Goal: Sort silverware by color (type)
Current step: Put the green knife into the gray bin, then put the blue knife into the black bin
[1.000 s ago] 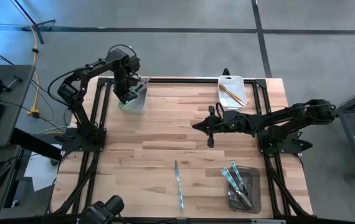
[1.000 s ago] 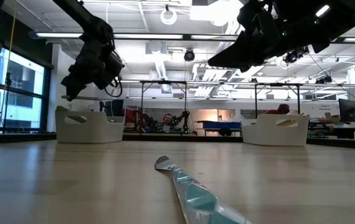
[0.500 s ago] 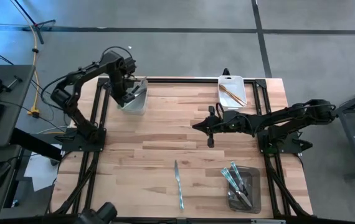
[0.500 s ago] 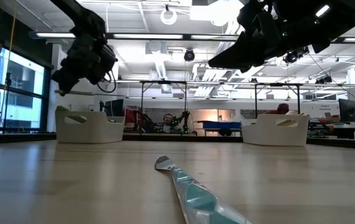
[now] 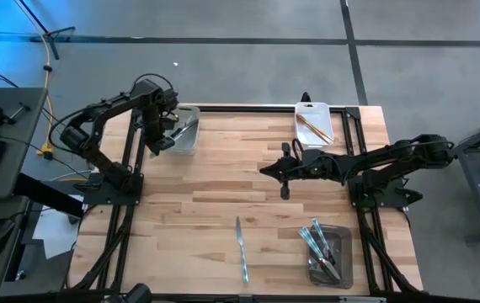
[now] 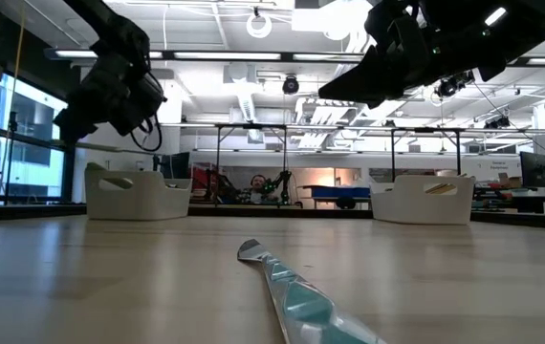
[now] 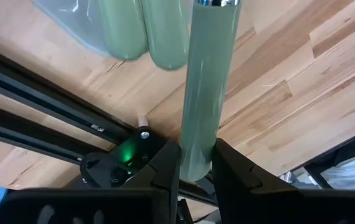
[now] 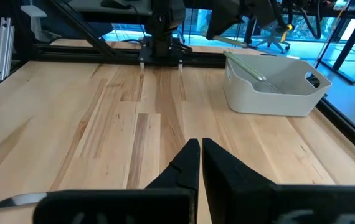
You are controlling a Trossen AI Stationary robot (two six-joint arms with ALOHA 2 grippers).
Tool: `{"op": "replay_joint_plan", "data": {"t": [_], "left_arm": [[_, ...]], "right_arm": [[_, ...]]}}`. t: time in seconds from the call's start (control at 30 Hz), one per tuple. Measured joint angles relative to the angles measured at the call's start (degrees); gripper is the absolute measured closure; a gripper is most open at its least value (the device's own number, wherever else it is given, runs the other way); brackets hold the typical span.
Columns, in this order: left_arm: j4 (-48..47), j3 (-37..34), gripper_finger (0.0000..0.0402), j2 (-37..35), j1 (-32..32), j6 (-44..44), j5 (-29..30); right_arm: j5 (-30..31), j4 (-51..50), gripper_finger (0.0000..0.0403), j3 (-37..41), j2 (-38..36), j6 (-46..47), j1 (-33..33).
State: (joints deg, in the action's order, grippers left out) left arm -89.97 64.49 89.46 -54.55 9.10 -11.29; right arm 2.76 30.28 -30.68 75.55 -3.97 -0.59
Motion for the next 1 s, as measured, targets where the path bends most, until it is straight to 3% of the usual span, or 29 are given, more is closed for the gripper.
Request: {"op": "replay_joint_plan", "data": {"t": [0.53,1.0], "left_arm": [[0.1,9.1,0.0339,12.8,-2.1,-1.3,-0.3],[-0.1,9.1,0.0244,9.9,-1.2,-0.8,0.0]], "right_arm": [[0.0,0.0,0.0401,0.0,0.0,0.0,0.0],[0.0,-0.2,0.0401,0.0,0.0,0.0,0.0]]}}
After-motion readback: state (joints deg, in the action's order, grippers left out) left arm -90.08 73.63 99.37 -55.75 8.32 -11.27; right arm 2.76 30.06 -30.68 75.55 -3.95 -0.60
